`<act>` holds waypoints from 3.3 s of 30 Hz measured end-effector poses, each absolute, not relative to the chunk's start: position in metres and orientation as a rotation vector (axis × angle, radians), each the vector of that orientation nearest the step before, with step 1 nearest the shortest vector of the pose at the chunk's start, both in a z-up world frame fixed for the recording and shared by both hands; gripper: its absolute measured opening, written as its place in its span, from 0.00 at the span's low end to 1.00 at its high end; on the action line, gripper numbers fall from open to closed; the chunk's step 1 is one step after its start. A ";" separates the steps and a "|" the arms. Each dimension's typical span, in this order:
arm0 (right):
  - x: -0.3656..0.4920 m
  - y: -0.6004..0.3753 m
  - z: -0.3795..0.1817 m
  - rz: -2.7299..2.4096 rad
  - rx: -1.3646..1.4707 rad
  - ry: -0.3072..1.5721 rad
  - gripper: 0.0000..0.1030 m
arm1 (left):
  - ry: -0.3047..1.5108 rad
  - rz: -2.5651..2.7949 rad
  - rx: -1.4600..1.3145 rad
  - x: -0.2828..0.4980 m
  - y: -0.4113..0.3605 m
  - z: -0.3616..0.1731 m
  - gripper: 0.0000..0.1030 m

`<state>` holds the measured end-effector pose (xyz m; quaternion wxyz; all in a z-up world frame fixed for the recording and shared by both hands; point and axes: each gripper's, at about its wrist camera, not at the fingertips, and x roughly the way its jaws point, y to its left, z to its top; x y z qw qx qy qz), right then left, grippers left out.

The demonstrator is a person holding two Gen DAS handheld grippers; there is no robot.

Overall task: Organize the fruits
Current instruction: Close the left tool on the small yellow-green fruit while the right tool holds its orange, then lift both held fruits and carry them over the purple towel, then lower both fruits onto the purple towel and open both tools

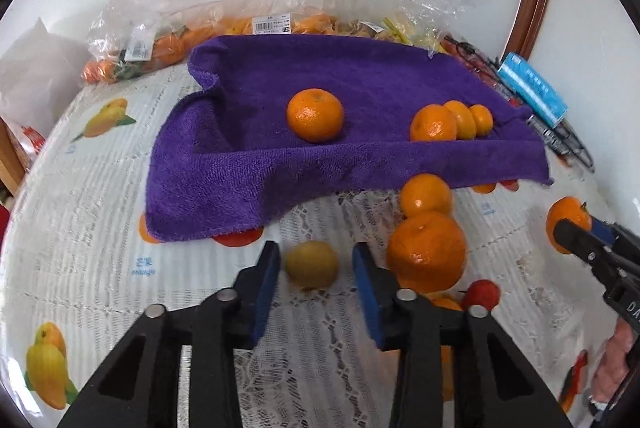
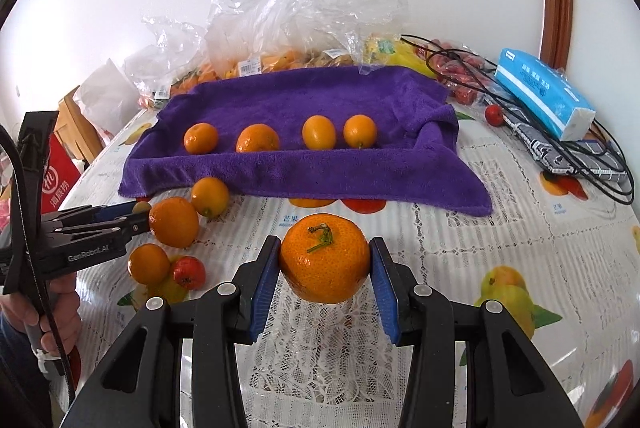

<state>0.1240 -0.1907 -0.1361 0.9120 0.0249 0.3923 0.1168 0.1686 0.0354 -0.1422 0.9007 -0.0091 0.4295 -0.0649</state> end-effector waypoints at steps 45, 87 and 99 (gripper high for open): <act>0.147 -0.186 -0.069 0.203 0.052 0.657 0.43 | 0.703 -0.094 -0.131 0.173 0.049 -0.063 0.25; 0.273 -0.165 -0.126 0.223 0.059 0.743 0.43 | 0.721 -0.060 -0.160 0.254 0.063 -0.100 0.24; 0.272 -0.161 -0.132 0.221 0.043 0.741 0.43 | 0.761 -0.027 -0.150 0.259 0.064 -0.109 0.24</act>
